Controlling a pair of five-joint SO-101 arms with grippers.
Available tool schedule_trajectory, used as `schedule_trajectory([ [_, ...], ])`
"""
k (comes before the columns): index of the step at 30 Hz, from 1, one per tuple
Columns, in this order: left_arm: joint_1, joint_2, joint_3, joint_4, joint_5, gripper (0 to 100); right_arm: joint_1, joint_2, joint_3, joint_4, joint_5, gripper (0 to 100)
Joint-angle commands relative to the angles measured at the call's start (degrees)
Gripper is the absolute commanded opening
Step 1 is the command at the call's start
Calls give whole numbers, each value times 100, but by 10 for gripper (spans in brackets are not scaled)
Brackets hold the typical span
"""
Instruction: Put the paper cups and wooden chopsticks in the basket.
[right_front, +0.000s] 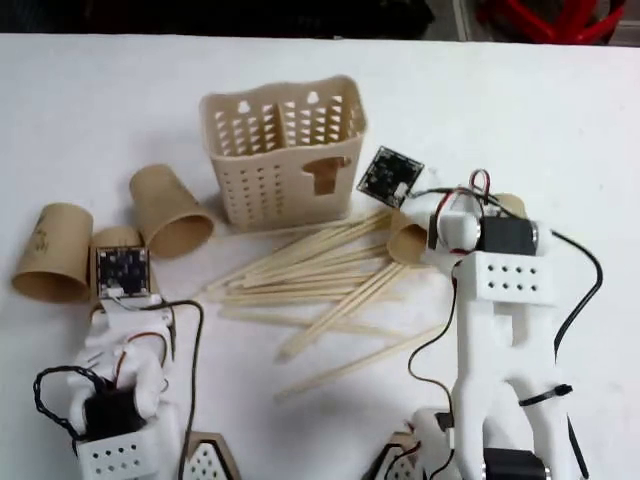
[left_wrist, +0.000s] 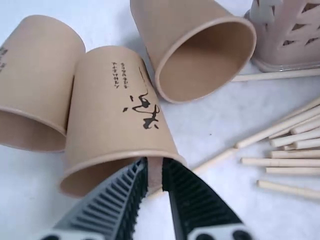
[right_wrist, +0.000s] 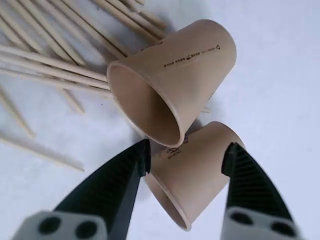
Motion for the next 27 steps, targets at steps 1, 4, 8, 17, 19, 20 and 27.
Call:
schedule_trajectory([
  [1, -13, -48, -53, -123, -53, 76, -119, -154, 563, -1015, 44, 243],
  [4, -13, -48, -53, -123, -53, 76, -110, -154, 1099, -1877, 35, 243],
  [8, -13, -48, -53, -114, -53, 76, -110, -145, 1547, -2475, 53, 227],
  [17, -13, -48, -53, -105, -53, 76, -110, -145, 2022, -3319, 35, 62],
  [19, -13, -48, -53, -105, -53, 76, -92, -145, 2048, -3345, 26, 19],
  [20, -13, -48, -53, -105, -53, 76, -75, -163, 2048, -3336, 9, 18],
  [27, -13, -48, -53, -105, -53, 76, 312, -382, 1635, -3011, -580, 19],
])
